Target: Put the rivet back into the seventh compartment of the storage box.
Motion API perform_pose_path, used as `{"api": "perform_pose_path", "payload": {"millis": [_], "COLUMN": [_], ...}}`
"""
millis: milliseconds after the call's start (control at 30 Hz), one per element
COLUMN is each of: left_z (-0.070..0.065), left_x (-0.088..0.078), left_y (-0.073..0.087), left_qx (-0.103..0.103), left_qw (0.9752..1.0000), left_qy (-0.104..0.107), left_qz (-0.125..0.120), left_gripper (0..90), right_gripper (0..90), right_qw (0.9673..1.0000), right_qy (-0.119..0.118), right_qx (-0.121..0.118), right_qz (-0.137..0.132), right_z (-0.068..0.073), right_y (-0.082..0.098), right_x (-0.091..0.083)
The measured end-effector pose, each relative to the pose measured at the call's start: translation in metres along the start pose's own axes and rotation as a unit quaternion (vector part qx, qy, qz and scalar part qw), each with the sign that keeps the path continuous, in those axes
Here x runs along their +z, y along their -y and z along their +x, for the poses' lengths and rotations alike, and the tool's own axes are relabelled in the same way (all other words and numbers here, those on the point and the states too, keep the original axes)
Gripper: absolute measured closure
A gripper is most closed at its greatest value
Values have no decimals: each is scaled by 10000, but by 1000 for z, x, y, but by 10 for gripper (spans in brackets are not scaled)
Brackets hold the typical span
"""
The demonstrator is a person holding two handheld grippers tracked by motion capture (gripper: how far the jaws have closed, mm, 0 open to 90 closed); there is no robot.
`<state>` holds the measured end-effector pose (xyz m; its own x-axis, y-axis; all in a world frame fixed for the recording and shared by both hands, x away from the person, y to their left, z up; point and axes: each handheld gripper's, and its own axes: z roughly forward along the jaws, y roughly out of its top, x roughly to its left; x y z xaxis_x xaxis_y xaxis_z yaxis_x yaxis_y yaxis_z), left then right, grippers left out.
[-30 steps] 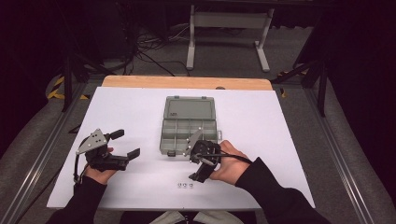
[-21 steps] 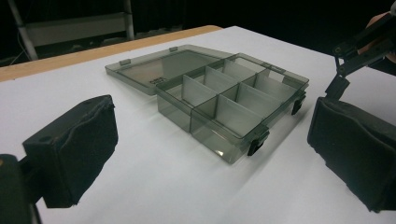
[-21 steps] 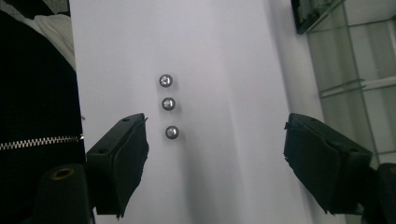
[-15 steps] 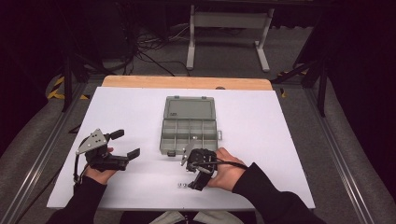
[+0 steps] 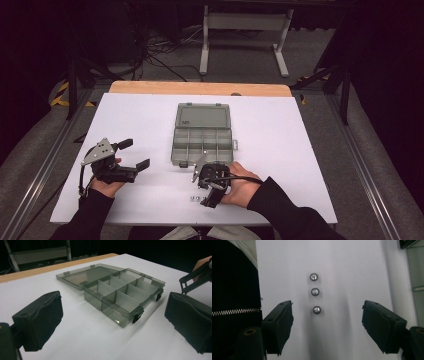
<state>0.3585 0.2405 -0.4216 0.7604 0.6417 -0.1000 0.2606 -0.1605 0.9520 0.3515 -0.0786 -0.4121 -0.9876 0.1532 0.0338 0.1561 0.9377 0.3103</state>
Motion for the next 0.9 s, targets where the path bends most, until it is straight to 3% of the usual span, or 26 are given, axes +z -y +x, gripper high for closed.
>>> {"api": "perform_pose_path", "payload": {"millis": [200,633,900], "left_z": [0,0,0], "left_x": [0,0,0], "left_y": [0,0,0], "left_qx": [11,-1,-2], "left_qw": [10000,10000,10000], "left_qy": [-1,-12,-21], "left_qz": [7,-5,-6], "left_gripper": [22,22,22], "right_gripper": [323,601,726], "right_qw": [9999,9993,9987], "right_qy": [-29,-37,-43], "right_qx": [-94,-310,-444], "right_qz": [36,201,238], "right_z": [2,8,11], "right_y": [-1,-2,-4], "right_x": [3,10,13]}}
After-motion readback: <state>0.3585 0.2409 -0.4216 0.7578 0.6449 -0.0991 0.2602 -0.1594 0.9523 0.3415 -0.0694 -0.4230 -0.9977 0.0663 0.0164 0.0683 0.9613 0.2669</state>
